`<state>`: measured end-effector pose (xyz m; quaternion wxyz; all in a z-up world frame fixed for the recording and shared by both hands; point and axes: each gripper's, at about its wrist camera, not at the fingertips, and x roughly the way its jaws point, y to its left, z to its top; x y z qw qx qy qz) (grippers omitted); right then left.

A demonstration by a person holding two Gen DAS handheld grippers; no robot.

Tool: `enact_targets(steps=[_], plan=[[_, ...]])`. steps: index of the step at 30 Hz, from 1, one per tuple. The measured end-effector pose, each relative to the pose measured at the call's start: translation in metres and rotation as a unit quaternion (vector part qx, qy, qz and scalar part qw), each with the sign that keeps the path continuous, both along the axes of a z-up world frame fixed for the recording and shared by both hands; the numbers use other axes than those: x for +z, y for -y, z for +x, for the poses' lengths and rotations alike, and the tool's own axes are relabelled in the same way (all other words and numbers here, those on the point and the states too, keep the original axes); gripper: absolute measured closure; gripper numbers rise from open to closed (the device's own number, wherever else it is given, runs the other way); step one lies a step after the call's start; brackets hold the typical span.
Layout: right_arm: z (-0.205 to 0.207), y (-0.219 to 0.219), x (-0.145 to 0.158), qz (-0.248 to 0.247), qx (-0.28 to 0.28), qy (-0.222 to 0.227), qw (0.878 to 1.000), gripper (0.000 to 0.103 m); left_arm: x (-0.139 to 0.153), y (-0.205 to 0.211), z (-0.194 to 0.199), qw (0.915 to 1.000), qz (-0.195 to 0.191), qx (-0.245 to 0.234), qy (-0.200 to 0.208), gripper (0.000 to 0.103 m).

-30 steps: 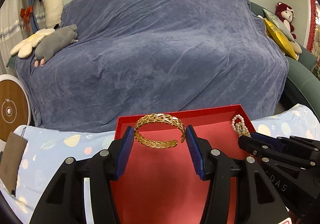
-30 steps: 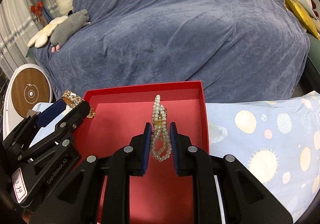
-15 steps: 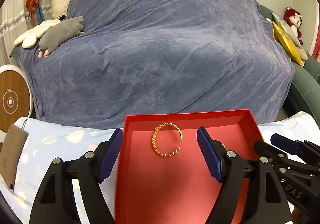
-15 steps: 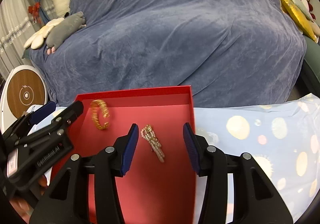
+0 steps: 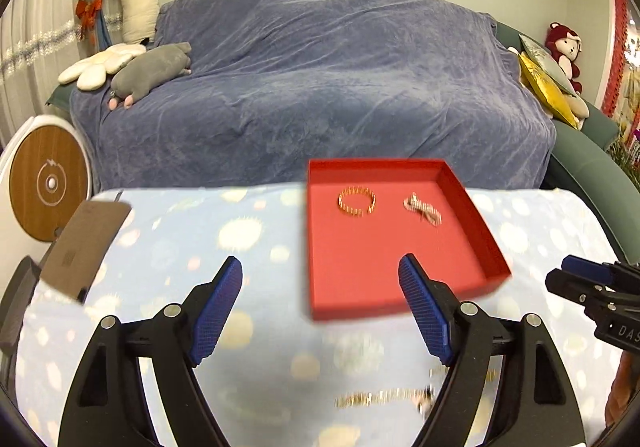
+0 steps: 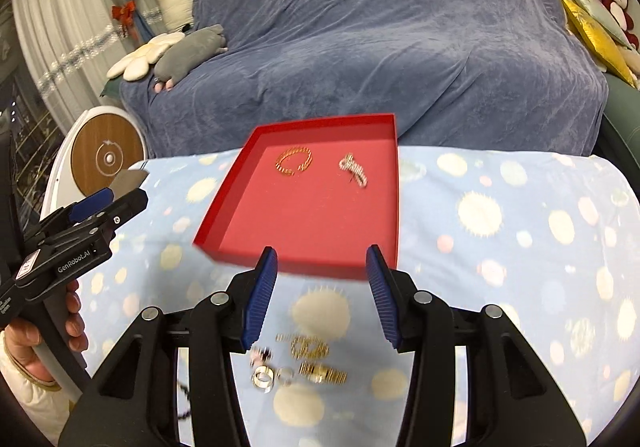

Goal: Organize jewelry
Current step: 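Withdraw both tools from the red box back toward the remaining jewelry, then grasp the black bead bracelet with the left tool while the right tool grasps the gold watch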

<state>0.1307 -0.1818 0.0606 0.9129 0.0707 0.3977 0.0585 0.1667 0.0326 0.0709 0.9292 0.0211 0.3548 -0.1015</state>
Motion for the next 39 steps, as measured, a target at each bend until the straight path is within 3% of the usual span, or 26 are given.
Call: enact_targets(steps=[6,13,19,23,25,28,30,32,35,39], plan=[[-0.051,-0.012,-0.031,0.002,0.000,-0.016,1.000,0.058,-0.041,-0.020,-0.057,0.9986,-0.005,0.002,-0.052,0.025],[-0.069,-0.016,-0.056,-0.024,0.004,-0.037,0.999,0.058,-0.094,-0.026,-0.100,0.9939,0.004,-0.002,-0.110,0.024],[-0.080,-0.010,-0.063,-0.038,0.006,-0.041,0.998,0.058,-0.122,-0.025,-0.123,0.9920,0.049,-0.028,-0.113,0.025],[-0.077,-0.005,-0.069,-0.035,0.000,-0.053,0.998,0.058,-0.138,-0.028,-0.121,0.9893,0.056,-0.030,-0.131,0.043],[-0.076,-0.004,-0.071,-0.032,0.000,-0.057,0.998,0.058,-0.137,-0.028,-0.124,0.9904,0.055,-0.033,-0.122,0.047],[-0.073,-0.006,-0.073,-0.035,0.002,-0.058,0.998,0.058,-0.133,-0.024,-0.126,0.9909,0.053,-0.044,-0.116,0.062],[-0.070,-0.008,-0.077,-0.039,0.004,-0.061,0.997,0.058,-0.131,-0.022,-0.127,0.9910,0.053,-0.053,-0.111,0.085],[-0.065,-0.011,-0.083,-0.043,0.008,-0.066,0.997,0.058,-0.130,-0.022,-0.125,0.9906,0.039,-0.061,-0.116,0.098],[-0.053,-0.016,-0.093,-0.048,0.018,-0.072,0.996,0.058,-0.126,-0.024,-0.120,0.9896,-0.001,-0.066,-0.128,0.098],[-0.036,-0.021,-0.104,-0.061,0.030,-0.073,0.995,0.058,-0.117,-0.022,-0.117,0.9911,-0.014,-0.070,-0.113,0.098]])
